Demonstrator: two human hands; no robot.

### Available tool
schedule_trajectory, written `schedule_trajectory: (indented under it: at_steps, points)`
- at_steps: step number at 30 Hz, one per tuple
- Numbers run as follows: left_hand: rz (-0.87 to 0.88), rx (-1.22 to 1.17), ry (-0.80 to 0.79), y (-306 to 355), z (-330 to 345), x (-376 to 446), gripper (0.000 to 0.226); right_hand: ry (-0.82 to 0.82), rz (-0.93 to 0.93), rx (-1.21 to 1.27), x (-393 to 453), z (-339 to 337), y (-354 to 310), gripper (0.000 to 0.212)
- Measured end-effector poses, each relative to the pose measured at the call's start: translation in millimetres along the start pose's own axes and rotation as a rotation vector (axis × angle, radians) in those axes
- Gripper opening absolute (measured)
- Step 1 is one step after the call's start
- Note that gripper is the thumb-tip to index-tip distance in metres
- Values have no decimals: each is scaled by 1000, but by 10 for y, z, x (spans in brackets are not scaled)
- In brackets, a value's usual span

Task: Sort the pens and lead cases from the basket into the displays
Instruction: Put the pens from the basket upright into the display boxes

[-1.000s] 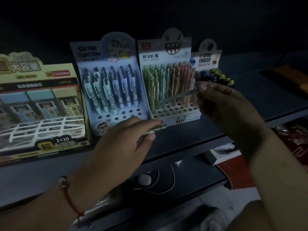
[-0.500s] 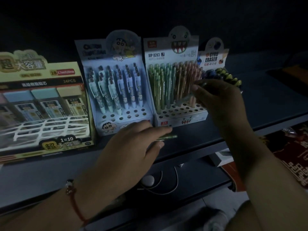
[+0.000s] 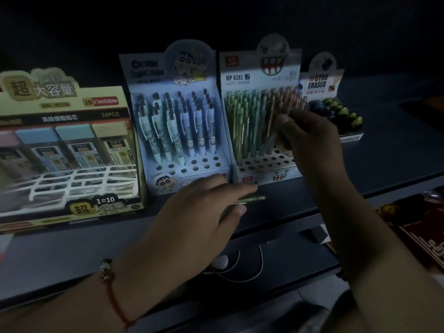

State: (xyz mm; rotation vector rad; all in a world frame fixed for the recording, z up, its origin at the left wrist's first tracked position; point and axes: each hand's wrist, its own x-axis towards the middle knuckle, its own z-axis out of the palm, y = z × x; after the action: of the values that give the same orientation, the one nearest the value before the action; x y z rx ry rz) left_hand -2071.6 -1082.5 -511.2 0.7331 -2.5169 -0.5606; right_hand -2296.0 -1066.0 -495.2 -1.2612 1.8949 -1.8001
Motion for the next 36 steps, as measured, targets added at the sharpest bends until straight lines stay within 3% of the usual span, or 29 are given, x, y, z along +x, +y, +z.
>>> schedule_trajectory:
  at_steps: [8, 12, 16, 18, 29, 36]
  points:
    - [-24, -33, -12, 9, 6, 3, 37, 29, -34, -55, 154, 136, 153, 30]
    - [-26, -31, -14, -2, 15, 3, 37, -17, -96, -205, 182, 200, 194, 11]
    - [-22, -25, -19, -14, 21, 4, 37, 38, -165, -335, 174, 243, 177, 31]
    - [-24, -22, -23, -27, 22, 1, 37, 64, -183, -355, 154, 245, 175, 30]
    - [-54, -8, -38, -76, 35, 38, 37, 185, -97, -351, 56, 215, 144, 15]
    - [-70, -2, -40, -109, 34, 52, 39, -26, 49, -152, -64, 151, 88, 7]
